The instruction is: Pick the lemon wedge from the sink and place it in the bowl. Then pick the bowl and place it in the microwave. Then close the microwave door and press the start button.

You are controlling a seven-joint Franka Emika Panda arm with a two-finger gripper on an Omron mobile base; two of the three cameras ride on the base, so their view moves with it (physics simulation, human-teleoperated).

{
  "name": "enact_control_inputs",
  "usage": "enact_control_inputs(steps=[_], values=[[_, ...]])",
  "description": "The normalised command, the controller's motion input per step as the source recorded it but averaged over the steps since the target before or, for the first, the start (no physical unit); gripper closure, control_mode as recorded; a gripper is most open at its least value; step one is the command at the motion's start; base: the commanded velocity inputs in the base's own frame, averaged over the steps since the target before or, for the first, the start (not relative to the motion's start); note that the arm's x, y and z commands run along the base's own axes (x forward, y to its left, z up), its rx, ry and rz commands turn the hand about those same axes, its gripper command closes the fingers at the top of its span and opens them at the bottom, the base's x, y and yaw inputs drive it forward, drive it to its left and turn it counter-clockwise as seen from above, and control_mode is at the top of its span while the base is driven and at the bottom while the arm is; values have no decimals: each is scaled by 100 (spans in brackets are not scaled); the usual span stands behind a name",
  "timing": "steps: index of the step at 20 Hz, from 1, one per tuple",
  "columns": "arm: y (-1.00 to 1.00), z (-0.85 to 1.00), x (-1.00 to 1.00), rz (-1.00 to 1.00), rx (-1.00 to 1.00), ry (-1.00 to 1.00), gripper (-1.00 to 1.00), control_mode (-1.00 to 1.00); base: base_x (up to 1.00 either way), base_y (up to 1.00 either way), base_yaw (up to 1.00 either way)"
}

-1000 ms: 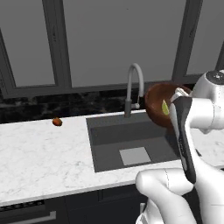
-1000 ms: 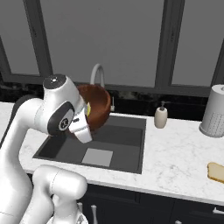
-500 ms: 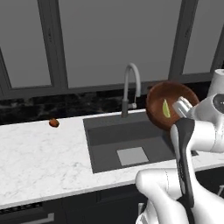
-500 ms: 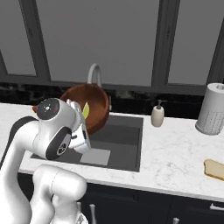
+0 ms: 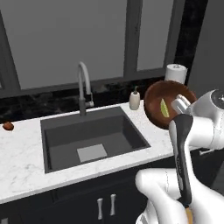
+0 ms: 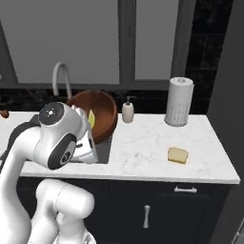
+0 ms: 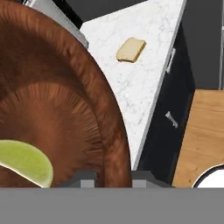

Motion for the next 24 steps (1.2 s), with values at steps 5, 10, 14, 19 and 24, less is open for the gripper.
enact_control_inputs(steps=[5, 10, 14, 19, 24], values=[[0, 0, 0, 0, 0, 0, 100, 100, -33, -38, -74], [0, 0, 0, 0, 0, 0, 100, 100, -2, 0, -96], [0, 0, 0, 0, 0, 0, 100, 100, -1, 0, -96], [0, 0, 0, 0, 0, 0, 100, 100, 0, 0, -97], [0, 0, 0, 0, 0, 0, 100, 100, 0, 0, -100]])
